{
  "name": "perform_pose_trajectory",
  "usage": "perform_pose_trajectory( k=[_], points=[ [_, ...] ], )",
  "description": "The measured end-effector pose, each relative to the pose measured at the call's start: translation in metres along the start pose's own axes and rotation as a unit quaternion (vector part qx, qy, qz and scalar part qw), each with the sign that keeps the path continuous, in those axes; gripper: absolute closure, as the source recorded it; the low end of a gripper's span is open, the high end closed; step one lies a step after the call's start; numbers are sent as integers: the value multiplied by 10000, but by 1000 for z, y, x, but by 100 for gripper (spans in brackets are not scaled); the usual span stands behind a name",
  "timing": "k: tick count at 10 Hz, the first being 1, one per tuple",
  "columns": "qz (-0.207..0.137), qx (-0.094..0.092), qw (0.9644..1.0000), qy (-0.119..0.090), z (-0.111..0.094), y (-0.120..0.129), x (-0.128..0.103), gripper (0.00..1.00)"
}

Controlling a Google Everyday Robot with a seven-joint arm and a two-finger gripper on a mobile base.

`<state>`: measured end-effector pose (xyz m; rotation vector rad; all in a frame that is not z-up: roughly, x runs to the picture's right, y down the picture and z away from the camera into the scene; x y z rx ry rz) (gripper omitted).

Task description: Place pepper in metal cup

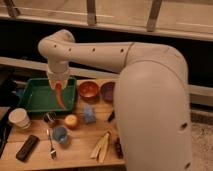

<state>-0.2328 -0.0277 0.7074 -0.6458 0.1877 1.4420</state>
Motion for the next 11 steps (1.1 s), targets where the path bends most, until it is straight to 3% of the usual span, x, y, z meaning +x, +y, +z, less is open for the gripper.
perform_pose_trajectory(
  k=[1, 6, 11],
  points=[
    [-106, -34, 9999, -37, -2, 15, -3, 100],
    [-110, 0, 9999, -68, -1, 11, -4, 100],
    [-196, -36, 9995, -234, 6, 18, -5, 100]
  ],
)
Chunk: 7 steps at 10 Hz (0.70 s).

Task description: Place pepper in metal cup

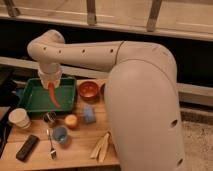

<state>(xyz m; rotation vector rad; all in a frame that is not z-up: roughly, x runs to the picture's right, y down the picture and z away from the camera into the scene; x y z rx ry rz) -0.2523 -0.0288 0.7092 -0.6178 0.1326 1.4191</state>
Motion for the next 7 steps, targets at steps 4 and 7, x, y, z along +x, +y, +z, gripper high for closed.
perform_pose_trajectory(
  k=[4, 7],
  points=[
    [-29, -39, 10000, -32, 6, 3, -3, 100],
    [51, -194, 9998, -73, 14, 5, -10, 100]
  ],
)
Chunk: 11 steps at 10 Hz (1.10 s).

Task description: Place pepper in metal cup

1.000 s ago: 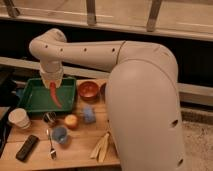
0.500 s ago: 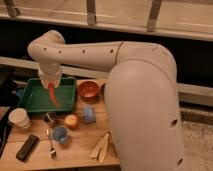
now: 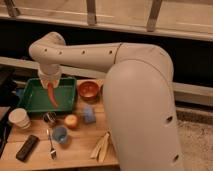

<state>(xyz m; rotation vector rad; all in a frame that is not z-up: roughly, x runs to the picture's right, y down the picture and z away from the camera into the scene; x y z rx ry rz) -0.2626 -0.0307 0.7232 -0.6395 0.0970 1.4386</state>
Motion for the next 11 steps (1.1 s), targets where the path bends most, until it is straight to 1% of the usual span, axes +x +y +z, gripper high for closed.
perform_pose_trajectory(
  k=[2, 4, 6, 8, 9, 11],
  points=[
    [31, -141, 9999, -26, 6, 5, -4, 100],
    [68, -342, 9994, -35, 16, 16, -7, 100],
    [88, -498, 9987, 30, 26, 27, -3, 100],
    [100, -586, 9981, 133, 36, 33, 3, 100],
    [117, -619, 9978, 219, 43, 35, 7, 100],
    [107, -625, 9977, 250, 44, 36, 8, 100]
  ],
)
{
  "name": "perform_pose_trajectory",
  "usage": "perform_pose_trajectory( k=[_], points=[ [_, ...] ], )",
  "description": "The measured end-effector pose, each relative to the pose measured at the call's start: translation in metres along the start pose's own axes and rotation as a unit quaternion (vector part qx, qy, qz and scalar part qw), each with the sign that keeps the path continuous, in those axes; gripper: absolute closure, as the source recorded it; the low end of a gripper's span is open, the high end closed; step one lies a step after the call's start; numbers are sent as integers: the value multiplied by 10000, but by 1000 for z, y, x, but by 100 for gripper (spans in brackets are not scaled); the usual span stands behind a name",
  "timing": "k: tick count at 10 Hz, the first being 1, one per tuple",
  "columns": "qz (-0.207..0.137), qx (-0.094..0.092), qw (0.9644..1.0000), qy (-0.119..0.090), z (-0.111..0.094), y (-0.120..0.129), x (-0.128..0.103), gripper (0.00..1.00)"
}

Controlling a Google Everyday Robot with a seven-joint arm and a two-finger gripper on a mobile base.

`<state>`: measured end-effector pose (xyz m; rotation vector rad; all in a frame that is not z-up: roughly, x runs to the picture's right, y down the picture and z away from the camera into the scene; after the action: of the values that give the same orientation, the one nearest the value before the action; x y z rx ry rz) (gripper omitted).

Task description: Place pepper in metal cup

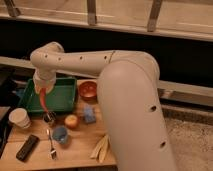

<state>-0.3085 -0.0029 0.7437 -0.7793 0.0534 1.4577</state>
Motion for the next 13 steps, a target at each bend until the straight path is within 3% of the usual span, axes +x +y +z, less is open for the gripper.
perform_pose_trajectory(
  k=[4, 9, 12, 13],
  points=[
    [67, -28, 10000, 30, 2, 0, 2, 100],
    [368, -215, 9988, 248, 35, -8, 20, 100],
    [455, -138, 9982, 378, 54, -23, 26, 98],
    [463, -48, 9981, 412, 58, -29, 25, 90]
  ],
)
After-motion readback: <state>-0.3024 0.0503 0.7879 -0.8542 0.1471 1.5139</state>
